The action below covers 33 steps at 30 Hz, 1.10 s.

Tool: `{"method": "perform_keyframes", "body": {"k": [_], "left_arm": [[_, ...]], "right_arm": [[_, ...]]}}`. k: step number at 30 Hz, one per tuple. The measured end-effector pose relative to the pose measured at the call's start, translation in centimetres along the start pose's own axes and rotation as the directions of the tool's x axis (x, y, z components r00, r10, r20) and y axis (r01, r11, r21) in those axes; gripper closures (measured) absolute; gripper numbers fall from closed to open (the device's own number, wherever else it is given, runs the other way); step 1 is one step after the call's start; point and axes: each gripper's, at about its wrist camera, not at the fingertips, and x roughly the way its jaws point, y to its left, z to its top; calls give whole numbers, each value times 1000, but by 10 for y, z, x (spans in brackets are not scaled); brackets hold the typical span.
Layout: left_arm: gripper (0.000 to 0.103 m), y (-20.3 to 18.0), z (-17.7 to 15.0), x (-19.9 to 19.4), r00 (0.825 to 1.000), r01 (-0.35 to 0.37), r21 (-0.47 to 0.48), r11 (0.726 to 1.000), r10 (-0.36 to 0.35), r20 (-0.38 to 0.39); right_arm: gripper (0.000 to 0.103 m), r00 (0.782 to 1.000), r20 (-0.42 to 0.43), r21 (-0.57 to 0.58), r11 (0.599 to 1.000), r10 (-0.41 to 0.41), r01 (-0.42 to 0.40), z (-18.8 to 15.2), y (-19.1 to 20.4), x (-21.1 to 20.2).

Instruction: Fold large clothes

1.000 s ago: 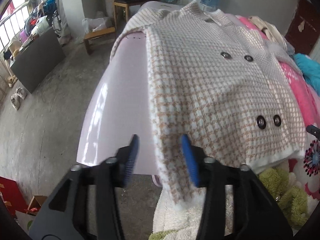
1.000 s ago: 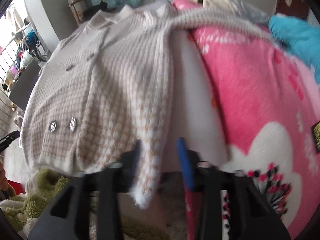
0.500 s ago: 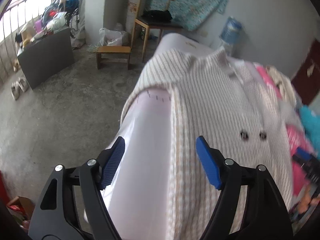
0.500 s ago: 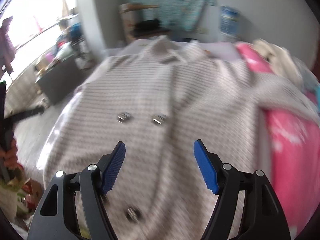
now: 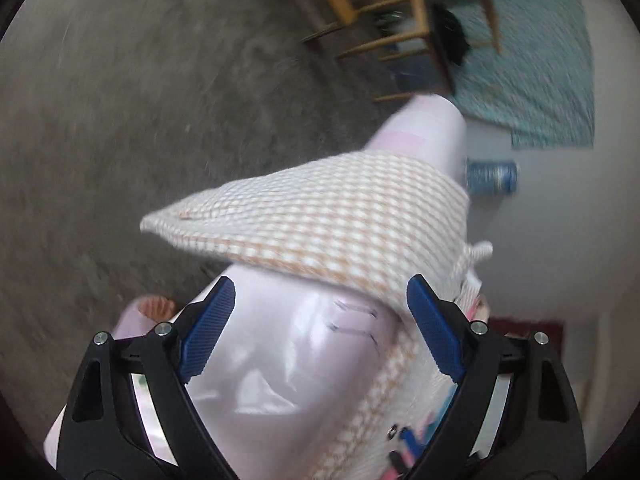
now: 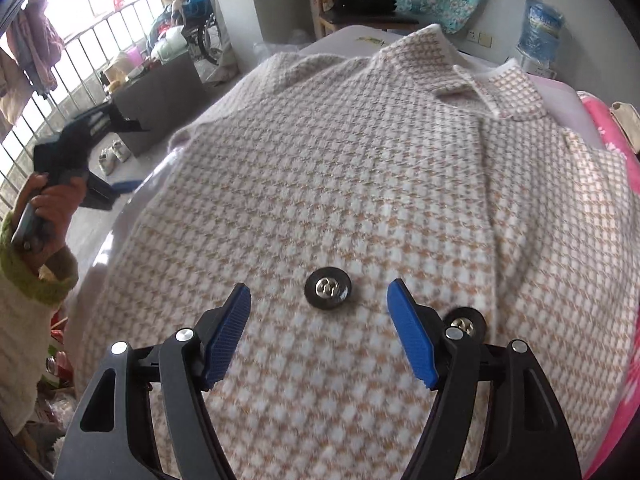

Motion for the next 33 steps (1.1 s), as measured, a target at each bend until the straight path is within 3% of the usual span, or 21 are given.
{"method": "perform_keyframes", "body": {"k": [3, 6, 10, 13, 15, 17, 21, 26, 28, 30, 33], "left_arm": [[19, 32, 8, 20, 997, 41, -131, 991, -48, -54], [18, 61, 15, 41, 982, 108, -266, 958, -145, -125], [17, 91, 25, 70, 956, 187, -411, 892, -262, -134], [17, 109, 31, 93, 941, 190, -510, 839, -304, -150], [17, 110, 34, 106, 938, 176, -540, 823, -306, -160], [17, 112, 36, 117, 944, 142, -548, 824, -279, -177], [19, 118, 43, 127, 954, 117, -587, 801, -254, -157], [52, 117, 55, 126, 975, 80, -586, 806, -185, -122], [76, 114, 63, 125, 982, 66, -572, 818, -154, -108], [90, 109, 70, 116, 992, 44, -539, 841, -102, -78], [93, 81, 83, 85, 999, 4, -407, 913, 13, 38]], "right_arm": [[34, 1000, -30, 2, 1000, 0, 0, 4, 2, 11], [34, 999, -41, -6, 1000, -14, 14, 11, 4, 20], [34, 998, -42, -20, 999, -37, 37, 17, 9, 24], [34, 998, -42, -18, 999, -44, 43, 21, 10, 27], [34, 998, -42, -13, 999, -46, 45, 22, 10, 28], [34, 998, -40, -6, 999, -47, 47, 24, 8, 28], [34, 998, -37, 10, 999, -52, 53, 24, 3, 28], [34, 997, -23, 19, 997, -71, 72, 22, -2, 24], [34, 997, -14, 22, 997, -79, 79, 22, -3, 22], [34, 996, -5, 24, 996, -87, 87, 22, -4, 20], [34, 994, 22, 19, 994, -104, 104, 22, -5, 13]]}}
